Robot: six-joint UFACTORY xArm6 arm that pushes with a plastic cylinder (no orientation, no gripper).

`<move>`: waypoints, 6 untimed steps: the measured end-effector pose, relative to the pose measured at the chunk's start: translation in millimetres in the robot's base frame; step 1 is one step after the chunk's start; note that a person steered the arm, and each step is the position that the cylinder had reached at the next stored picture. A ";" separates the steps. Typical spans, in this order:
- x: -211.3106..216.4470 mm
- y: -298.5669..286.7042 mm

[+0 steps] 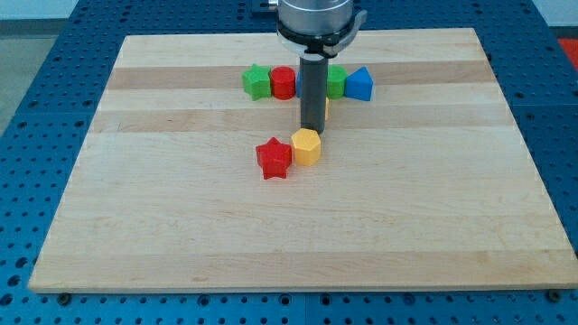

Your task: Push the yellow heart to the bottom of the blue cube

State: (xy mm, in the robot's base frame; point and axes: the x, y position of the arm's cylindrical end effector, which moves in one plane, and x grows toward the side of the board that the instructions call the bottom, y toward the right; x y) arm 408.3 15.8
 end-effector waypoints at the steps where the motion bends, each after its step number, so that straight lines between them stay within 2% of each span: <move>1: -0.7 9.1; 6: -14.9 26.6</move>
State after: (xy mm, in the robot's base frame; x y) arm 393.3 42.5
